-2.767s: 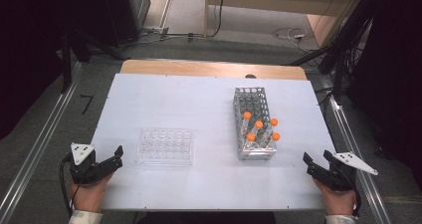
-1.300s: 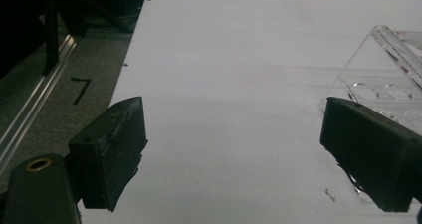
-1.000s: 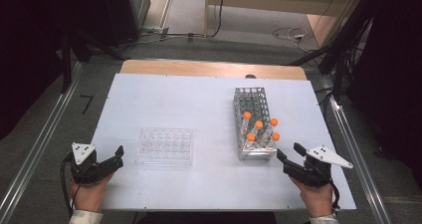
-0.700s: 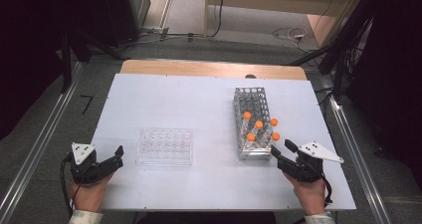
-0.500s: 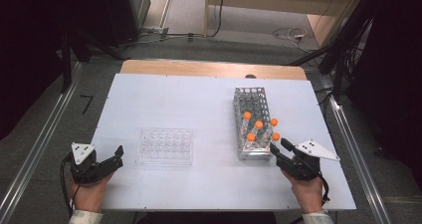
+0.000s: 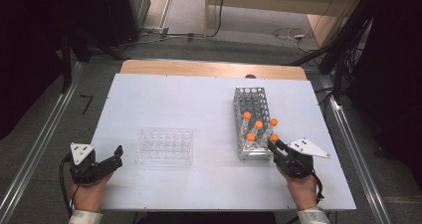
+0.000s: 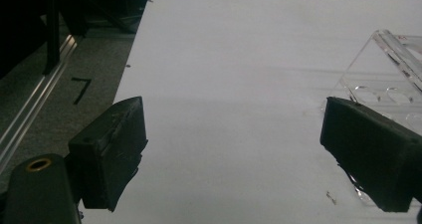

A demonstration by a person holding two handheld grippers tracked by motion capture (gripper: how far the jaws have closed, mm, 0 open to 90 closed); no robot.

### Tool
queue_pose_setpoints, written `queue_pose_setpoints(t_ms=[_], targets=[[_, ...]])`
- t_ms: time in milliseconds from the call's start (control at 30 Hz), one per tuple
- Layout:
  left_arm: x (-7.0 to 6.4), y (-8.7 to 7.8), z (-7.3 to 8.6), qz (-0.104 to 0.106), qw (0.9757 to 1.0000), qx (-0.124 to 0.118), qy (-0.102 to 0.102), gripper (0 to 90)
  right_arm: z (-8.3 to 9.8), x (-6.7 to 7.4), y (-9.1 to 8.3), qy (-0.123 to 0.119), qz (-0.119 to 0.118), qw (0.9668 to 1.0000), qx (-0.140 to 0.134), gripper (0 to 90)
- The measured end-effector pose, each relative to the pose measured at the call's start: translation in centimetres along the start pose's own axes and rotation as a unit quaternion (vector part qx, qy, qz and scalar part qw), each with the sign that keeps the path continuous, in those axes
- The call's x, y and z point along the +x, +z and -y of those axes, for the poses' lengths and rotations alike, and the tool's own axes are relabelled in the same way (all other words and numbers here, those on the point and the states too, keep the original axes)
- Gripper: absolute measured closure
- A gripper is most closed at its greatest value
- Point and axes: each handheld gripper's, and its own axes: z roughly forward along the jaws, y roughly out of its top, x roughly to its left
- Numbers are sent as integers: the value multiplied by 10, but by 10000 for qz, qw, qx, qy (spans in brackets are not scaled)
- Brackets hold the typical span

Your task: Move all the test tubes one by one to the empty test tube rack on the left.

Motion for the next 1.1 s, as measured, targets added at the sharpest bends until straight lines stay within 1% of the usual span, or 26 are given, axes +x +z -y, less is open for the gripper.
queue_pose_setpoints(t_ms=[167, 333, 367, 400, 433, 467, 567, 600, 633, 800, 900, 1000, 1033, 1100], targets=[[0, -1, -1, 7, 10000, -11, -5, 107, -3, 0, -5, -30, 28, 9999, -118, 714], [0, -3, -2, 7, 10000, -70, -40, 107, -14, -1, -20, 45, 5, 9990, -434, 718], [1, -4, -3, 17, 10000, -78, -43, 107, -14, -1, -20, 45, 5, 9990, -434, 718], [1, -5, -3, 29, 9999, -101, -50, 107, -19, 0, -27, 62, 0, 9985, -541, 718], [1, -6, -4, 80, 9998, -150, -86, 106, -21, 0, -30, 43, 1, 9982, -597, 718], [1, -8, -5, 94, 9997, -178, -114, 106, -23, 0, -33, 45, 12, 9980, -632, 719], [2, -11, -9, 143, 9994, -277, -164, 106, -28, 2, -41, 63, -74, 9972, -744, 720], [2, -11, -9, 143, 9994, -277, -164, 106, -28, 2, -41, 63, -74, 9972, -744, 720], [2, -14, -11, 178, 9991, -326, -202, 106, -30, 5, -45, 31, -117, 9968, -794, 720], [-1, -19, -14, 276, 9986, -411, -195, 106, -32, 12, -51, -52, -240, 9970, -732, 720], [-5, -24, -16, 342, 9981, -493, -121, 106, -31, 15, -52, -101, -293, 9972, -686, 720], [-8, -28, -18, 410, 9977, -543, -73, 106, -29, 17, -54, -100, -353, 9971, -663, 720], [-11, -31, -19, 471, 9971, -598, -62, 105, -29, 19, -56, -118, -407, 9969, -661, 720], [-15, -35, -21, 478, 9965, -691, 17, 102, -28, 22, -57, -116, -492, 9967, -642, 720]])
